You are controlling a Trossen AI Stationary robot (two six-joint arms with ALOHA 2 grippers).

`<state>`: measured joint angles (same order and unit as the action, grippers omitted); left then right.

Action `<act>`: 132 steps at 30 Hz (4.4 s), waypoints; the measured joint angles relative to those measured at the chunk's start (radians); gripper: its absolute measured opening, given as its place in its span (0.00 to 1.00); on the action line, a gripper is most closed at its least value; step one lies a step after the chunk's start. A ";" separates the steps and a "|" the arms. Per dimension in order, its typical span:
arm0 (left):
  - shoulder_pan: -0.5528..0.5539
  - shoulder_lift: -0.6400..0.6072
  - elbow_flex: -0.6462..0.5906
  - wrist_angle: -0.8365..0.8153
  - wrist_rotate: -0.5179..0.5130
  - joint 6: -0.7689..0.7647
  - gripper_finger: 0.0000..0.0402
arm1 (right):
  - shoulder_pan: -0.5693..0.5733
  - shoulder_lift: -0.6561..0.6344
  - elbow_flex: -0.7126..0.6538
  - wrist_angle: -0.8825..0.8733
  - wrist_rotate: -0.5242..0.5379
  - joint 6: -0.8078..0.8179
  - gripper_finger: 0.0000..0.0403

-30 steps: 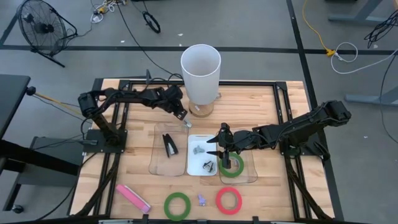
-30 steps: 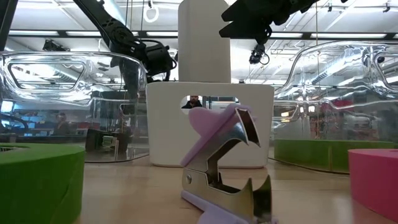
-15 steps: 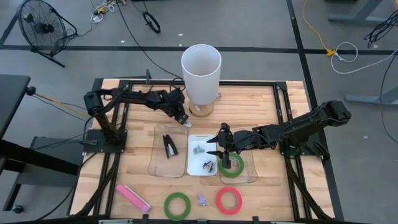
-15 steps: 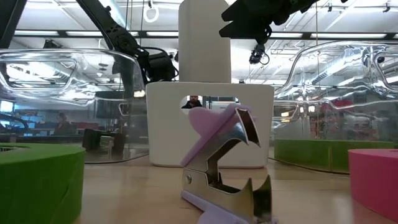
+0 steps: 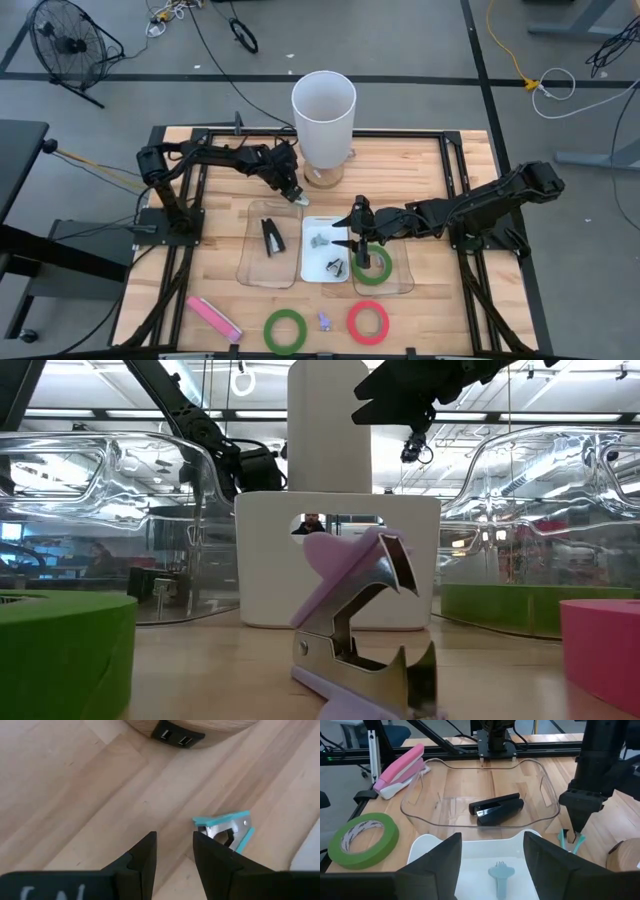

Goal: Pick and place Stapler, Stapler remover, tape
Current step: Put the light blue staple remover into the white bin

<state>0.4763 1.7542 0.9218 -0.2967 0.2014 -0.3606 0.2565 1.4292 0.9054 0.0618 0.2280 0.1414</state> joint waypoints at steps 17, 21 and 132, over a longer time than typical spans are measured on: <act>-0.016 -0.002 0.042 -0.020 0.129 0.032 0.33 | 0.000 0.000 0.000 -0.004 0.000 0.000 0.53; -0.054 -0.003 0.042 -0.011 0.093 0.033 0.33 | 0.000 0.000 0.000 -0.004 0.000 0.000 0.53; -0.123 0.027 0.039 0.027 -0.017 0.055 0.01 | -0.001 0.000 0.000 -0.002 0.000 0.004 0.53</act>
<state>0.3531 1.7816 0.9611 -0.2695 0.1840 -0.3054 0.2558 1.4296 0.9054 0.0593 0.2279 0.1453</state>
